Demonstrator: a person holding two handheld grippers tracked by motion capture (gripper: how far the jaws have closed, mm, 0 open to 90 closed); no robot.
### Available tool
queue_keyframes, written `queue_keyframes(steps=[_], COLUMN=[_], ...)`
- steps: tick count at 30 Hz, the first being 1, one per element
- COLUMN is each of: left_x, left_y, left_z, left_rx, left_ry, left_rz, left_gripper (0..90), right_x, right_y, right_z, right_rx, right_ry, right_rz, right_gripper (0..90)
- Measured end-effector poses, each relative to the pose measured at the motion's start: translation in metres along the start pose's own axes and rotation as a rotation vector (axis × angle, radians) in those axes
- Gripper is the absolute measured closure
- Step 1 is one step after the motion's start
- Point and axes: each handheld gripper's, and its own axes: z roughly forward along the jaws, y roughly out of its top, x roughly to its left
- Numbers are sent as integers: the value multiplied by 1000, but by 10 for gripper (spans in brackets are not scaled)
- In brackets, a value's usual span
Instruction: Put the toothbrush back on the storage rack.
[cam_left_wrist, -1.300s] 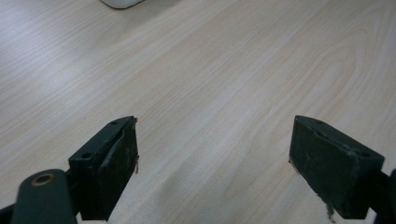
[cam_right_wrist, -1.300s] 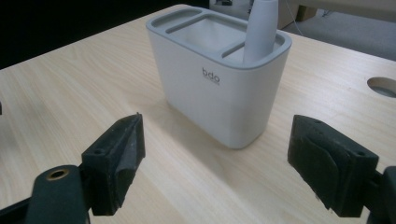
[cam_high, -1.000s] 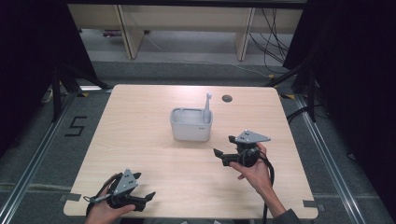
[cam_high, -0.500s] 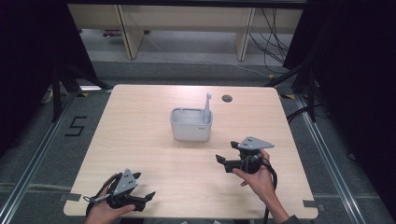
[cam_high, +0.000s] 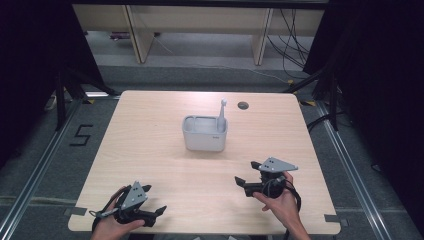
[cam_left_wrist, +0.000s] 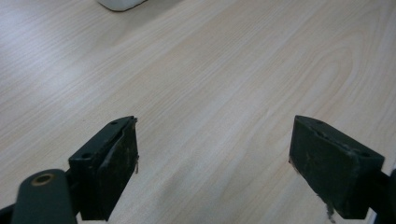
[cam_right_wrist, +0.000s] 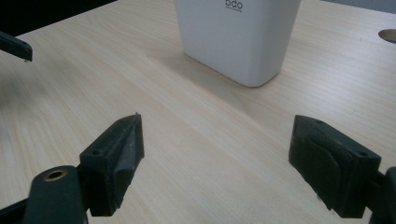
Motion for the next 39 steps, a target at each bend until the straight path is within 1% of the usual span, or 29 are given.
queue_keyframes(steps=[2,6,7,8,9,10,11,12,13,14,15,16,17,18,19,20,22,23,24,25,27,28,29,30,31,32,33,34,39], left_x=[-1,-1,-1,-1,-2,-1,-1,-1,-1,-2,-2,-1,-1,-1,-1,-1,-1,0,-1,-1,0,0,0,0,0,-1,-1,-1,0], left_y=[0,0,0,0,0,0,0,0,0,0,0,0,0,0,0,0,0,0,0,0,0,0,0,0,0,0,0,0,0], left_z=[0,0,0,0,0,-1,0,0,0,1,1,-1,0,0,0,0,0,0,0,0,0,0,0,0,0,0,0,0,0], left_rx=[2,-6,-6,-7,-5,4,-6,0,-5,-18,-18,5,-5,-6,-8,-7,-4,-4,-6,-9,-6,-1,2,-6,7,-6,-7,-8,7], left_ry=[4,8,7,3,3,3,7,7,3,1,1,4,5,7,3,2,5,3,7,5,4,0,-2,3,-4,3,2,3,-4], left_rz=[-4,-5,-6,-5,-15,-3,-8,-4,-1,-20,-20,-3,-4,-7,-4,-6,-5,0,-6,-7,0,1,0,0,1,-2,-6,-8,2], left_gripper=[151,151,151,151,151,151,151,151,151,151,151,151,151,151,151,151,151,151,151,151,151,151,151,152,151,152,151,151,151], right_x=[0,2,1,3,3,4,3,3,1,1,2,3,1,2,3,2,6,6,4,6,8,9,8,8,9,11,10,10,11], right_y=[-2,-4,-5,-6,-7,-8,-9,-11,-12,-13,-15,-16,-17,-19,-21,-22,-25,-26,-27,-28,-31,-33,-33,-34,-35,-36,-37,-38,-43], right_z=[-2,-4,-5,-6,-8,-9,-9,-12,-12,-13,-14,-15,-16,-16,-18,-18,-20,-21,-20,-21,-23,-23,-23,-23,-24,-25,-25,-27,-29], right_rx=[-2,3,-1,4,4,6,-1,11,7,14,20,29,33,28,49,45,66,68,53,71,84,82,83,83,91,110,101,104,135], right_ry=[0,11,6,18,13,17,28,6,13,12,11,13,5,16,14,13,0,-4,-15,0,-1,-2,-3,0,6,3,13,-7,1], right_rz=[-20,-1,-21,12,8,27,20,11,-6,0,20,36,12,16,34,12,42,30,-7,16,27,25,-2,0,2,25,2,4,9], right_gripper=[189,189,188,188,187,185,180,177,176,175,170,165,162,163,162,160,161,161,161,161,162,162,162,162,161,162,162,162,161])
